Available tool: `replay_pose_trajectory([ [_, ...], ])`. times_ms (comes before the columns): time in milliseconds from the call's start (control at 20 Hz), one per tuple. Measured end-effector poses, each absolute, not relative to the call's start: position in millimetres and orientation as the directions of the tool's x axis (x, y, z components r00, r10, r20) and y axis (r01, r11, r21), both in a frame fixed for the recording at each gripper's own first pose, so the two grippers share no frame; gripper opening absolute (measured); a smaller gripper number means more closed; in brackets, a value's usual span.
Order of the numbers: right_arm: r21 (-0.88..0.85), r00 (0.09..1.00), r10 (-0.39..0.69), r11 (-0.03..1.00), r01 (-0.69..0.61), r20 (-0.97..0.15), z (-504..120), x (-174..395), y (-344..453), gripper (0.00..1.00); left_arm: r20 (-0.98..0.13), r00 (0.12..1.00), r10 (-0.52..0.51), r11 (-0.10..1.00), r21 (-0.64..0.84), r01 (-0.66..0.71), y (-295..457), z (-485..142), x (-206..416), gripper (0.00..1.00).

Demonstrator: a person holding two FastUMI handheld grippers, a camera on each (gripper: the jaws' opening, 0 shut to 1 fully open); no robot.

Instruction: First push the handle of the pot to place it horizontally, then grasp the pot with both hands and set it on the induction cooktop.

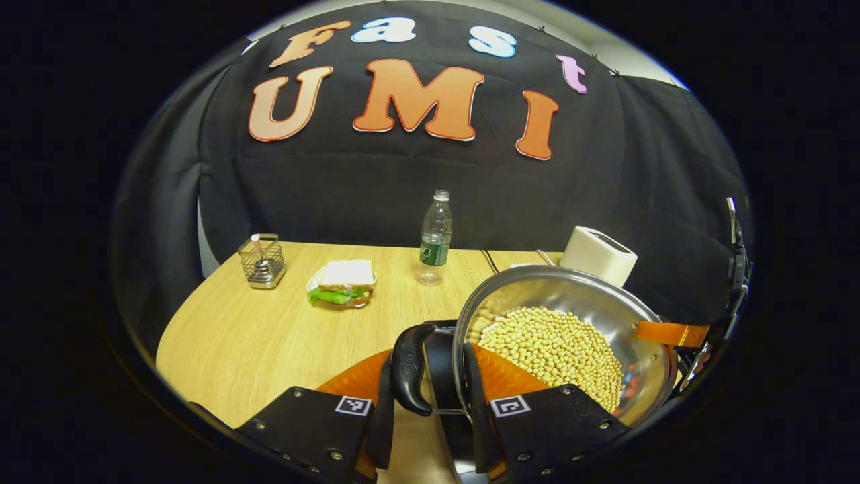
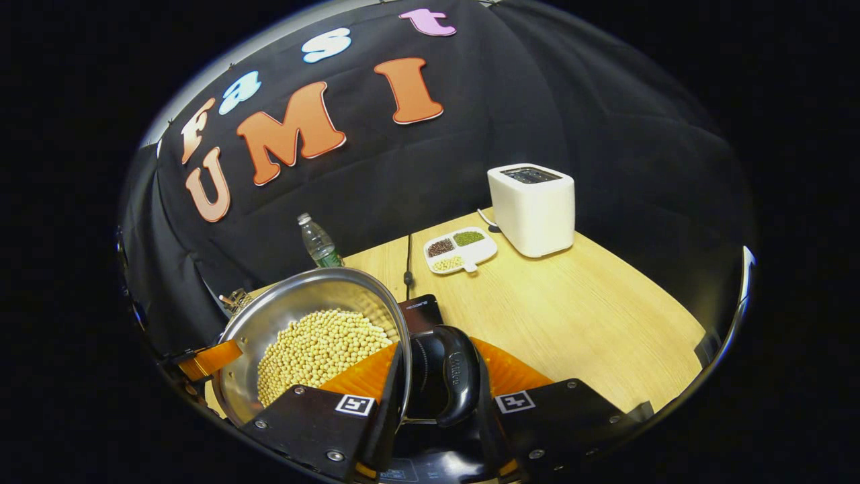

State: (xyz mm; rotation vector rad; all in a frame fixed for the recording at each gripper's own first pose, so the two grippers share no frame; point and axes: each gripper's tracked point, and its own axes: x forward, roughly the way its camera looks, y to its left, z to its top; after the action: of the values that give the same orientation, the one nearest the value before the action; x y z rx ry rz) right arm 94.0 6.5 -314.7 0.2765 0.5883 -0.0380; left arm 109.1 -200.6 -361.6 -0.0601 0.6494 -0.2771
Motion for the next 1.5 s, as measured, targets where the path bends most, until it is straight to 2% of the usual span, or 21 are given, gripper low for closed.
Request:
replay_pose_trajectory([
  [1000,0.257,0.784,0.065,0.958,0.123,-0.617,-346.8,98.7,6.3,0.52,-0.628,0.732,-0.265,0.964,-0.171,0.203,-201.7,-403.6,111.1,0.49],
  [1150,0.227,0.824,0.025,0.966,0.127,-0.566,-322.4,102.0,-1.6,0.62,-0.556,0.792,-0.254,0.967,-0.129,0.219,-198.3,-375.9,118.5,0.55],
  [1250,0.19,0.856,-0.004,0.974,0.119,-0.517,-294.0,103.0,-6.8,0.73,-0.494,0.837,-0.234,0.972,-0.092,0.217,-190.1,-345.6,123.8,0.53],
  [1300,0.188,0.868,0.0,0.976,0.108,-0.496,-278.4,102.0,-5.1,0.78,-0.472,0.853,-0.221,0.975,-0.084,0.206,-183.6,-331.4,124.1,0.59],
  [1350,0.179,0.88,0.0,0.979,0.097,-0.474,-263.5,99.4,-5.0,0.88,-0.456,0.867,-0.203,0.979,-0.078,0.188,-175.3,-316.9,123.2,0.63],
  [1450,0.137,0.909,-0.014,0.988,0.078,-0.417,-231.3,97.8,-4.6,0.94,-0.406,0.901,-0.152,0.988,-0.073,0.134,-152.5,-280.1,124.9,0.72],
  [1500,0.116,0.923,-0.022,0.991,0.073,-0.384,-212.7,96.9,-4.1,0.95,-0.376,0.918,-0.13,0.991,-0.07,0.112,-141.0,-259.5,126.1,0.72],
])
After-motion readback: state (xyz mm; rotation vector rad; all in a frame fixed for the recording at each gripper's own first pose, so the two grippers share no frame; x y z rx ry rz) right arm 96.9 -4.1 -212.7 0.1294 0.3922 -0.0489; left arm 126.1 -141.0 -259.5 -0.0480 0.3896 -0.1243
